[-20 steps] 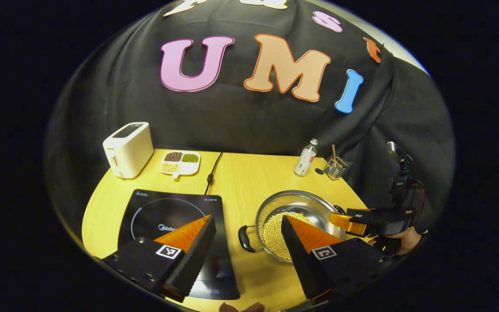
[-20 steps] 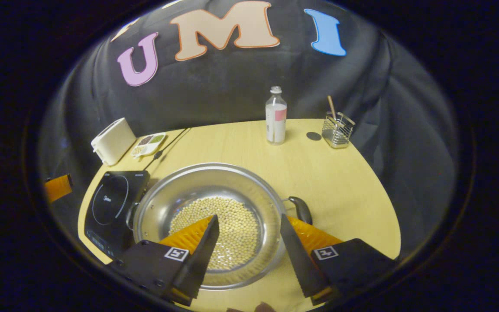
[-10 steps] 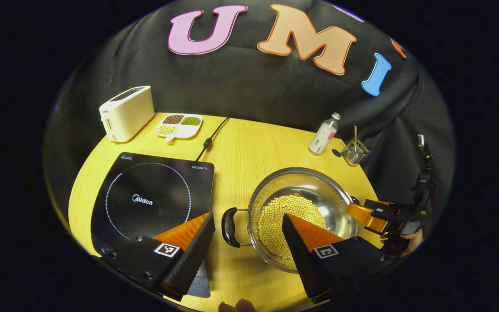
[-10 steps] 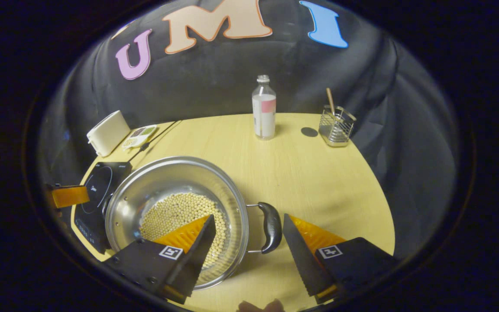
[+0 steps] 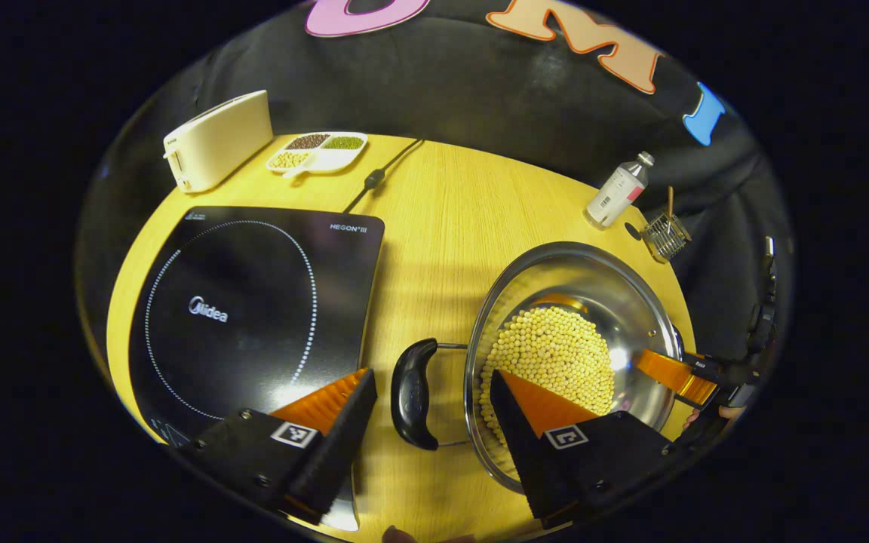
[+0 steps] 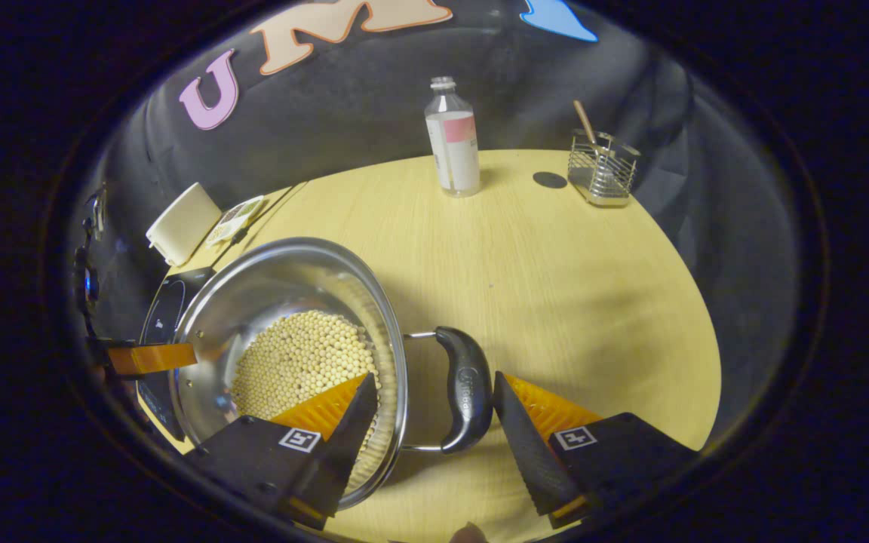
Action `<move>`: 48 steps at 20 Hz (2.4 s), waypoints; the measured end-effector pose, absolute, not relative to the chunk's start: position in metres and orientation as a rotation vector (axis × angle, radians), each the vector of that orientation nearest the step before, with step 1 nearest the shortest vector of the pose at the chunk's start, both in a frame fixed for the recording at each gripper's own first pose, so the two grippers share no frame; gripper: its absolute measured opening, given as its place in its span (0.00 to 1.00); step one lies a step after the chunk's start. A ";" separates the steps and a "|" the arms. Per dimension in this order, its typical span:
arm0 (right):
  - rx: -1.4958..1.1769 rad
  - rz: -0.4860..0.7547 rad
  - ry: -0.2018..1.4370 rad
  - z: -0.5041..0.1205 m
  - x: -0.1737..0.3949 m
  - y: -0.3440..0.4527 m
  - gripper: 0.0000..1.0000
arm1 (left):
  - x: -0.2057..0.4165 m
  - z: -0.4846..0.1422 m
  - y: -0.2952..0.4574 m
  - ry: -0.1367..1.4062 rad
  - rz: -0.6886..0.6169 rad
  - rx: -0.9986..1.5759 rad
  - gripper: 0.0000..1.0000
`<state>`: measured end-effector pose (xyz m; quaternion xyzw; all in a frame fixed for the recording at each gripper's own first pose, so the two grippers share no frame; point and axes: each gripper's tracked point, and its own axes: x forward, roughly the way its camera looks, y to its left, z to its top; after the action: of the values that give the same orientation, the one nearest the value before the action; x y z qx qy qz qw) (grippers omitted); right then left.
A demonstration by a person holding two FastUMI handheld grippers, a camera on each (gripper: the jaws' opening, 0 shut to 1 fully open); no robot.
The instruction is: First push the handle of the pot to place it horizontally, then grasp the pot with both hands and set it on the induction cooktop.
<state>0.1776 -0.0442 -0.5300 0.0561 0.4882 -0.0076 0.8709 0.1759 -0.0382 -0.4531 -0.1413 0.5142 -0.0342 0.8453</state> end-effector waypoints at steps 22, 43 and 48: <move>0.298 -0.010 1.068 -0.516 0.172 -0.023 0.55 | 0.170 -0.453 -0.033 1.136 -0.110 -0.361 0.58; 0.360 -0.061 1.029 -0.478 0.166 0.198 0.55 | 0.179 -0.414 0.184 1.021 -0.176 -0.319 0.57; 0.370 -0.106 1.026 -0.484 0.169 0.254 0.49 | 0.194 -0.422 0.237 1.003 -0.212 -0.287 0.57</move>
<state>0.1690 0.2544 -0.4840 0.1761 0.4878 -0.0505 0.8535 0.1938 0.2365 -0.4222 -0.1366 0.4781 -0.1009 0.8617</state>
